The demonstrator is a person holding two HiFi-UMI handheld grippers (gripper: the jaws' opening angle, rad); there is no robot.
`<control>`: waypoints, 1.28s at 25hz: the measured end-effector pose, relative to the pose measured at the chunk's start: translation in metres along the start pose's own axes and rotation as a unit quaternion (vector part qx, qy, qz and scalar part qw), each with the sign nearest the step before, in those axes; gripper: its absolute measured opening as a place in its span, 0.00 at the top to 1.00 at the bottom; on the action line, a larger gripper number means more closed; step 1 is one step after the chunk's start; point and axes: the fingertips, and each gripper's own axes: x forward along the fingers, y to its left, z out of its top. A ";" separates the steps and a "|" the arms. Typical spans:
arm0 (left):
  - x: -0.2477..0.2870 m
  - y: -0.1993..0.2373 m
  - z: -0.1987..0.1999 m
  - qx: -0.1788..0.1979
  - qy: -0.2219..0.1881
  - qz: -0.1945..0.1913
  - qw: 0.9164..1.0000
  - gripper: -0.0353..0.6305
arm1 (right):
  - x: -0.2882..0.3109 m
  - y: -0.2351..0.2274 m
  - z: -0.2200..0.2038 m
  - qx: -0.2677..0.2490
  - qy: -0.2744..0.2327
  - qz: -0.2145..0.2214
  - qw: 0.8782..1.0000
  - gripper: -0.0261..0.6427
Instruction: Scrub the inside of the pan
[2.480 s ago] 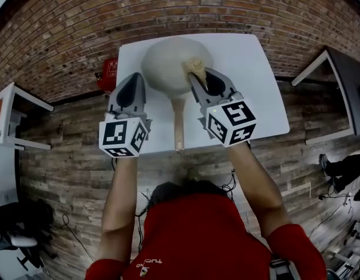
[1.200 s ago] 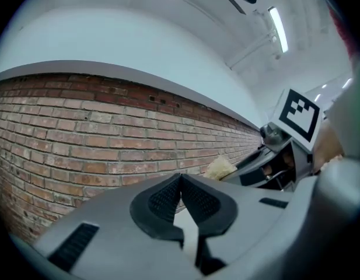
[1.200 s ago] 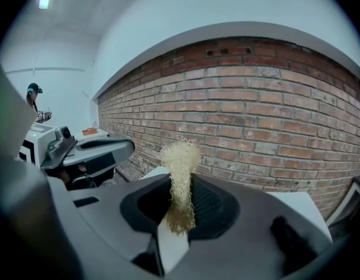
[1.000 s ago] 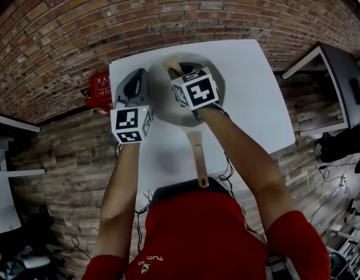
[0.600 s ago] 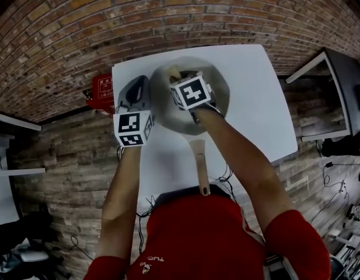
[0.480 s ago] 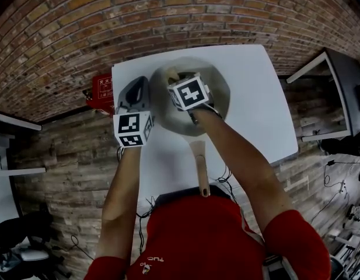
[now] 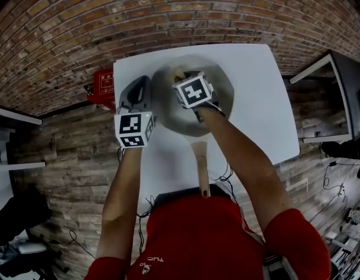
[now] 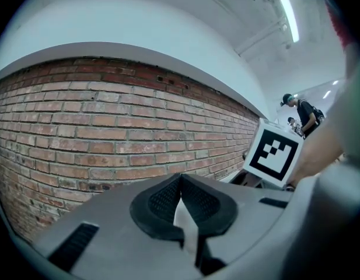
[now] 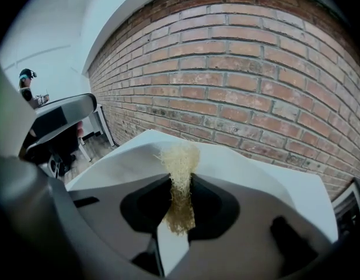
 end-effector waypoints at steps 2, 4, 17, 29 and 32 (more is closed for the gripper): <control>0.000 -0.001 -0.001 -0.001 0.000 0.001 1.000 0.93 | -0.004 -0.014 -0.006 0.007 0.006 -0.013 1.000 0.83; 0.000 -0.001 -0.001 -0.002 -0.002 0.001 1.000 0.93 | -0.008 -0.027 -0.011 0.014 0.011 -0.024 1.000 0.83; -0.011 -0.002 -0.004 -0.006 0.002 0.009 1.000 0.92 | -0.035 -0.054 -0.037 0.021 0.043 -0.051 0.998 0.83; -0.027 -0.002 -0.001 -0.013 -0.001 0.018 1.000 0.93 | -0.032 0.071 -0.014 -0.085 0.028 0.063 0.994 0.83; -0.029 -0.001 0.000 -0.013 -0.003 0.018 1.000 0.93 | -0.030 0.071 -0.020 -0.096 0.040 0.064 0.993 0.83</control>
